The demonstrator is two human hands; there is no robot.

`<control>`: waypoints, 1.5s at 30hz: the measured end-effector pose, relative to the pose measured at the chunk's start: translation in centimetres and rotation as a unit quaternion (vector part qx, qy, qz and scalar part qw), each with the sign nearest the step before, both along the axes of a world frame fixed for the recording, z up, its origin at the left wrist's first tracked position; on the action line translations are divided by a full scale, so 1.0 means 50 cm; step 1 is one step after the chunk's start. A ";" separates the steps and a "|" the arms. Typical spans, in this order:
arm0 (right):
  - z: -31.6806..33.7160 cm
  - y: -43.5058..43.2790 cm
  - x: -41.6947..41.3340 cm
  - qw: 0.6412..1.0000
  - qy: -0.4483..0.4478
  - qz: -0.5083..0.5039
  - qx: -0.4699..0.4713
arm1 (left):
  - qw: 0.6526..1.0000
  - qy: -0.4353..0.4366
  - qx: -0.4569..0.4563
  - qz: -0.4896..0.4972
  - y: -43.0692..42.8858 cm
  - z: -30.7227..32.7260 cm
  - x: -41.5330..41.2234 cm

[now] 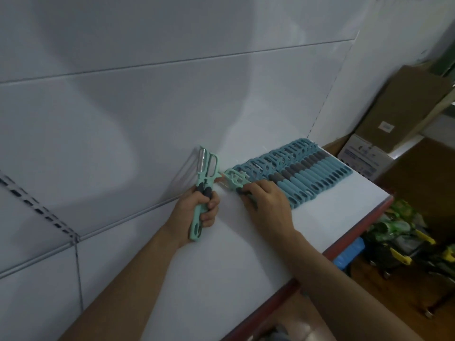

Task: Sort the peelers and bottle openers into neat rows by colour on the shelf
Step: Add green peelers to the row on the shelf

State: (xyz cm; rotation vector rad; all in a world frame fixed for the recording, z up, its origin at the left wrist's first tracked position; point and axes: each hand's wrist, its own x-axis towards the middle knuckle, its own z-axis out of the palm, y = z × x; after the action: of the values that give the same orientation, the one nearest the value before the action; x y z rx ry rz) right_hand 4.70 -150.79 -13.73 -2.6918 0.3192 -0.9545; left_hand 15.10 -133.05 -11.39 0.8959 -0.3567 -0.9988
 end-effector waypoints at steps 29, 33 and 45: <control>0.028 0.020 -0.015 0.997 0.001 -0.051 0.063 | 1.000 0.006 0.014 0.022 -0.005 -0.006 0.002; 0.057 -0.038 -0.045 0.982 -0.050 -0.101 0.151 | 0.987 -0.066 0.111 0.101 -0.019 -0.003 -0.009; 0.008 -0.028 -0.085 0.997 0.071 0.025 0.022 | 0.825 -0.446 0.301 0.171 -0.038 0.004 -0.027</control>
State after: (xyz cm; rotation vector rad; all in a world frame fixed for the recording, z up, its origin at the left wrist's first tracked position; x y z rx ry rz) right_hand 0.47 -152.17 -13.33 -2.7195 0.2951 -0.7363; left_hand 13.75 -134.93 -11.20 1.9345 -0.6474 -0.2719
